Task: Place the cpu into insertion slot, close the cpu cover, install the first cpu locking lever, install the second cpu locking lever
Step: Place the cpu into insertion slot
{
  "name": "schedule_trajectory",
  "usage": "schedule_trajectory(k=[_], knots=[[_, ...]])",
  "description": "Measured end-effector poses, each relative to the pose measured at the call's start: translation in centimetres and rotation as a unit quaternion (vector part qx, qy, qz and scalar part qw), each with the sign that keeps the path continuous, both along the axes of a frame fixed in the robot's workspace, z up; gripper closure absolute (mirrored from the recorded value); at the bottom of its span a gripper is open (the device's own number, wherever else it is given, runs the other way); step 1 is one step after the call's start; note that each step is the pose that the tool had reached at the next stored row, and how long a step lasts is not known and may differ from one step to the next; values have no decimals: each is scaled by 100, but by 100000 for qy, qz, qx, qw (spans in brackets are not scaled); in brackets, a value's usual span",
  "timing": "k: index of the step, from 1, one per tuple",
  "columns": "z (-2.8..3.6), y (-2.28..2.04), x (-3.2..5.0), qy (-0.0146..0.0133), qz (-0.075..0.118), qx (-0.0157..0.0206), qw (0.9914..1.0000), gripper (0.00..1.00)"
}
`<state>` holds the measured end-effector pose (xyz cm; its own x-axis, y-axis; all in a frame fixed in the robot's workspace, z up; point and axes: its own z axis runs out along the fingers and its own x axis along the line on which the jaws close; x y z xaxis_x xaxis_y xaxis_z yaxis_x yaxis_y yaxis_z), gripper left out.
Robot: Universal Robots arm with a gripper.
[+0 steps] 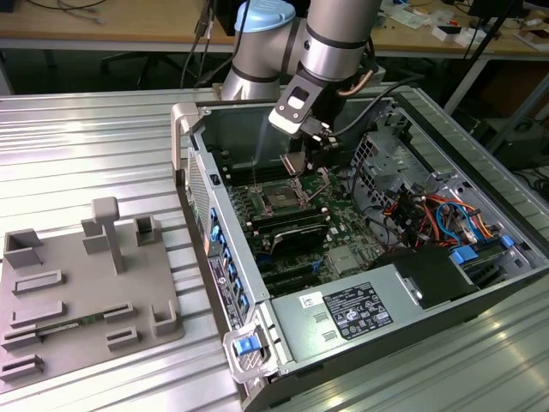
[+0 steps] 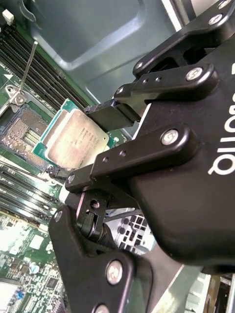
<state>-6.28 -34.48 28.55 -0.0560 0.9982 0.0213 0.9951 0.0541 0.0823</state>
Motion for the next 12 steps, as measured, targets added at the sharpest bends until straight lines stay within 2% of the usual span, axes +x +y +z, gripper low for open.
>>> schedule_trajectory(k=[1, 6, 12], knots=[[-58, 17, 1, 63, -731, 6, 99997, 45], [-193, 22, -2, 179, -984, 4, 99995, 45], [-294, 22, -18, 263, -993, -3, 99995, 45]])
